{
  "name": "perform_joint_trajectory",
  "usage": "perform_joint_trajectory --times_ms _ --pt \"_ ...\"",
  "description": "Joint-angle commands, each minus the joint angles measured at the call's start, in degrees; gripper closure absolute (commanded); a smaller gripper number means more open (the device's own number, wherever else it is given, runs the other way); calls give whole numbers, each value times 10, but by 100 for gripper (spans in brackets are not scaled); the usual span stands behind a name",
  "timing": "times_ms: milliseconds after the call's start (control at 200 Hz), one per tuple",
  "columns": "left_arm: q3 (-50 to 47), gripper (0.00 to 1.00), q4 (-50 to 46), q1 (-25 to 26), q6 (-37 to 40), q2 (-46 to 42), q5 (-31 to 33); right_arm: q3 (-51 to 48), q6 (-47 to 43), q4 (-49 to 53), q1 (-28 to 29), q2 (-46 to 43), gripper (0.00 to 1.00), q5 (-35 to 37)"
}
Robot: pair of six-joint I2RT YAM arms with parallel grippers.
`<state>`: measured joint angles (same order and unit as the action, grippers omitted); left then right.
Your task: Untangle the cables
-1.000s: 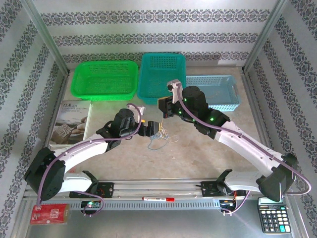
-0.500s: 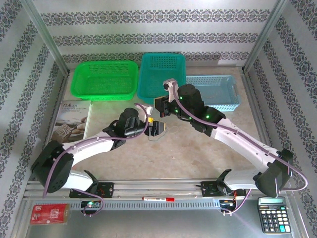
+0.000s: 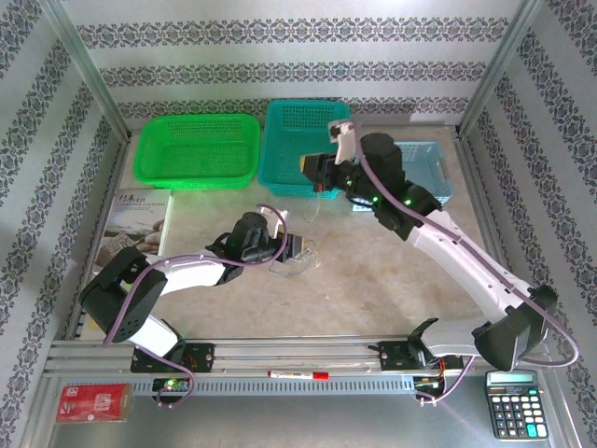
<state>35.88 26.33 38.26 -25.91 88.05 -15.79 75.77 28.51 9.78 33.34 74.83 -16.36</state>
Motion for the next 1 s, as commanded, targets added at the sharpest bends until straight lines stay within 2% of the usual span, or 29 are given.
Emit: perform_joint_trajectory --times_ms 0,180,280,440,654,854,994 --pt "-21 56 40 3 2 8 16 49 28 -29 -34 -6 100 -37" --pt "-30 56 44 1 2 8 16 89 35 -27 -97 -17 100 -22" --pt "-26 51 42 2 -3 0 11 91 34 -27 -135 -18 100 5" --pt "-1 30 17 1 -18 -30 -1 73 45 -36 -205 -4 100 54" --pt "48 1 -49 2 -24 -87 0 45 60 -61 -293 44 100 83" --pt "82 0 -101 -5 -18 -118 10 42 60 -70 -338 120 100 91" --pt "95 0 -127 -12 -20 -134 57 41 41 -77 -351 179 100 100"
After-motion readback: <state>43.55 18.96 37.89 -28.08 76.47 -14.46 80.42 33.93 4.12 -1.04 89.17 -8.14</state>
